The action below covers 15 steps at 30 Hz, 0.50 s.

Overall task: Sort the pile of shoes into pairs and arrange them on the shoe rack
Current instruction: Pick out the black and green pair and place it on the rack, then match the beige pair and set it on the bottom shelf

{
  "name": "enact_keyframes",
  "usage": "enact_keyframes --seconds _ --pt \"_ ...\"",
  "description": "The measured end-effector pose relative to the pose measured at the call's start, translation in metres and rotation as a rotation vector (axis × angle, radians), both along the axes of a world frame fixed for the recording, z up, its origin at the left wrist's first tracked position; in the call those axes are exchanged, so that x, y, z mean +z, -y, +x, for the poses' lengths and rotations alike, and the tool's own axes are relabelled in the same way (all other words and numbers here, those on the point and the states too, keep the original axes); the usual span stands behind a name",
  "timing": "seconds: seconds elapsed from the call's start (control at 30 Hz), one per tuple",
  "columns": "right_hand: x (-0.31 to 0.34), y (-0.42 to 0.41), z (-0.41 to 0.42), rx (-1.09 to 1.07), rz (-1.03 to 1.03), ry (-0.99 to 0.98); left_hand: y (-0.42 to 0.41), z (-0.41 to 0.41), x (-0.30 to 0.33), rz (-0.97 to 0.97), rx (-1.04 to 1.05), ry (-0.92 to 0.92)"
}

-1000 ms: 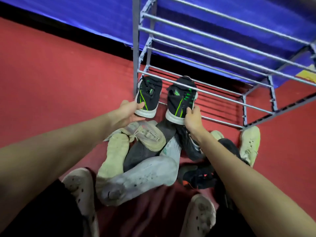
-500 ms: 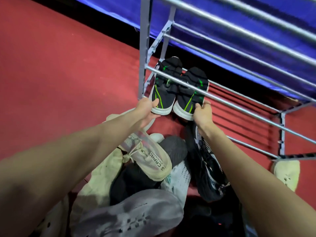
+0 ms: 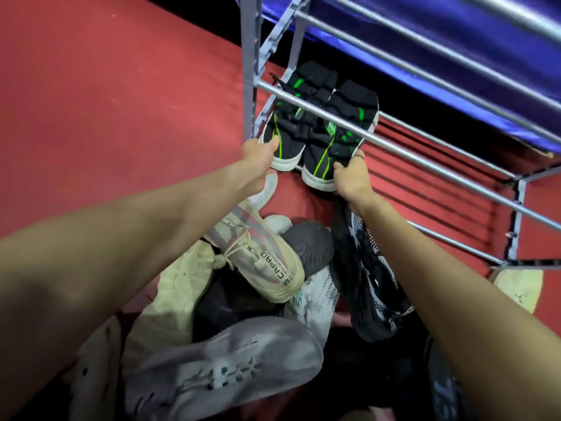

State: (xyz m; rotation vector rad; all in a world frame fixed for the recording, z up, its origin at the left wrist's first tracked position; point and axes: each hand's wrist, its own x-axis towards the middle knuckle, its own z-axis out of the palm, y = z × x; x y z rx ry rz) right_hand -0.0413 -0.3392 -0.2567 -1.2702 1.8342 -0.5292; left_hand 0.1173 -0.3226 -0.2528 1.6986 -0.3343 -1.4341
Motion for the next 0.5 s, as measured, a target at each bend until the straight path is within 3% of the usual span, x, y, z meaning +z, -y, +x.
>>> enact_keyframes --seconds 0.13,0.33,0.5 --pt "0.011 -0.008 -0.003 0.083 0.018 -0.125 -0.009 0.001 0.013 0.007 0.007 0.039" --pt "0.035 -0.062 -0.009 0.235 -0.138 -0.248 -0.045 0.022 0.03 -0.049 -0.345 0.495" --pt "0.044 -0.127 0.009 0.456 -0.178 -0.22 -0.092 0.044 0.04 -0.071 -0.455 0.654"
